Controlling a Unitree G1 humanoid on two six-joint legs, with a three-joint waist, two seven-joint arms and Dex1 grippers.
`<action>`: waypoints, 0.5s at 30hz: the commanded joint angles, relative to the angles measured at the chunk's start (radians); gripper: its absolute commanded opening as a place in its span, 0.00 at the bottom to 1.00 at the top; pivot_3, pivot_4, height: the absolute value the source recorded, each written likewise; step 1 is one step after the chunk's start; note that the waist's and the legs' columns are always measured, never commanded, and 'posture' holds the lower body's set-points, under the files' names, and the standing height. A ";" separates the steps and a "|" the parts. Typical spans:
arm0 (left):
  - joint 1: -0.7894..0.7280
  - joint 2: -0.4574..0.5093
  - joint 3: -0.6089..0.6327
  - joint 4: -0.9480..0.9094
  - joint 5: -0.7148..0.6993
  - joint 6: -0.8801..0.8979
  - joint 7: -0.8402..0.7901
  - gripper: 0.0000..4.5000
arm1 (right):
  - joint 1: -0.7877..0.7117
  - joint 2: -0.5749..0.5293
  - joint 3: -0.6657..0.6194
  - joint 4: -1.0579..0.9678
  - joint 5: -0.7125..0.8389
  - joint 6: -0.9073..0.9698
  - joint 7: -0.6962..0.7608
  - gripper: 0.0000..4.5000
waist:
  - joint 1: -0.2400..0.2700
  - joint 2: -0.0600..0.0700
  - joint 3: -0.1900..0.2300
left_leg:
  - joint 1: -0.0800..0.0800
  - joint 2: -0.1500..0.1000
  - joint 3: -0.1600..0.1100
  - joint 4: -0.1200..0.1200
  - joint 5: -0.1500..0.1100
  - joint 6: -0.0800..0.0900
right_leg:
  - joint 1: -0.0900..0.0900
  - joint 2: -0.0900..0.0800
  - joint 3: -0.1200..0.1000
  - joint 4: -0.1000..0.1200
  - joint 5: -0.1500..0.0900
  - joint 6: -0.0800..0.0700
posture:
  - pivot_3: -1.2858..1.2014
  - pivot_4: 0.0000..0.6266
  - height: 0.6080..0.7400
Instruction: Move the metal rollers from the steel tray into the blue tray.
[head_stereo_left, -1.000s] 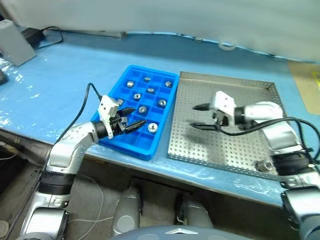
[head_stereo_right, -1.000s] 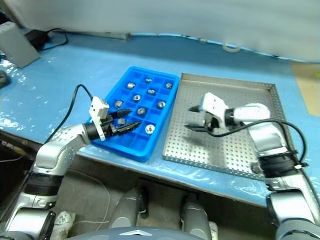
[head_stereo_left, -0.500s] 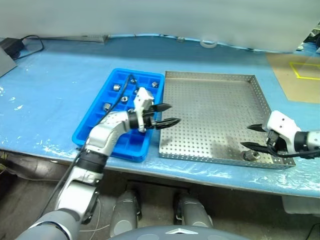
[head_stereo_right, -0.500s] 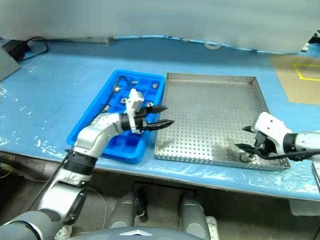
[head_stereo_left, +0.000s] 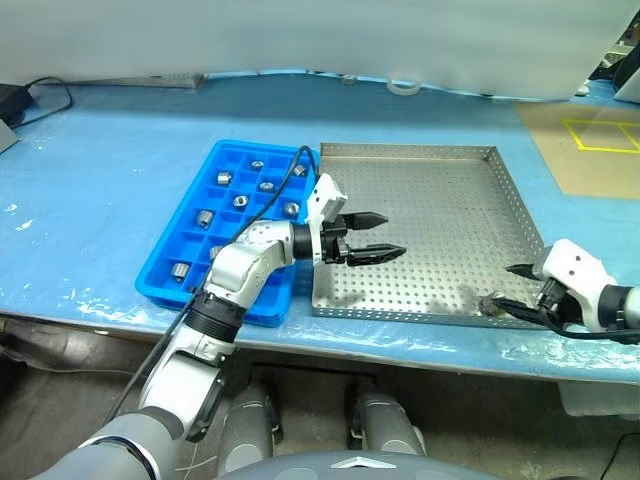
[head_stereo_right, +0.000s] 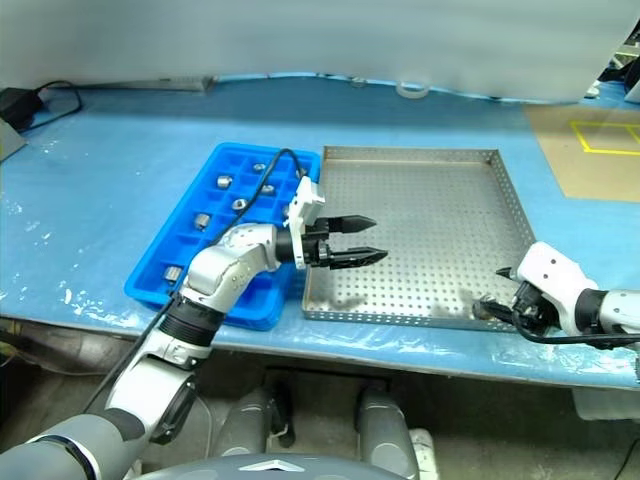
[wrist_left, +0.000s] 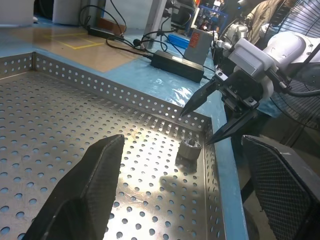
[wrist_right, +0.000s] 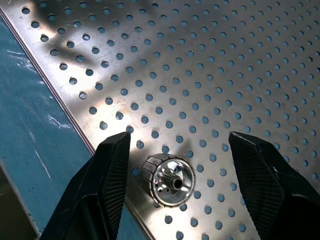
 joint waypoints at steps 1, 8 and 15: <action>0.007 0.002 0.008 -0.023 0.003 -0.018 0.004 0.89 | -0.040 0.009 0.045 -0.005 -0.004 -0.014 -0.020 0.73 | -0.001 0.000 0.000 | 0.000 0.000 0.000 0.000 0.000 0.000 | 0.000 0.000 0.000 0.000 0.001 -0.001 | 0.37 0.24 1.00; 0.040 0.012 0.020 -0.045 0.006 -0.019 0.029 0.89 | -0.118 0.006 0.086 0.091 0.001 -0.013 -0.019 0.73 | 0.003 0.000 0.000 | -0.001 -0.001 0.000 0.000 -0.001 0.001 | 0.000 0.000 0.000 -0.001 0.003 -0.006 | 0.38 0.24 1.00; 0.057 0.023 0.021 -0.057 0.004 -0.021 0.043 0.89 | -0.090 -0.005 0.107 0.199 -0.032 -0.071 -0.009 0.73 | 0.009 0.000 0.000 | -0.002 -0.001 0.000 0.000 -0.002 0.003 | 0.000 -0.001 0.000 -0.002 0.003 -0.006 | 0.39 0.24 1.00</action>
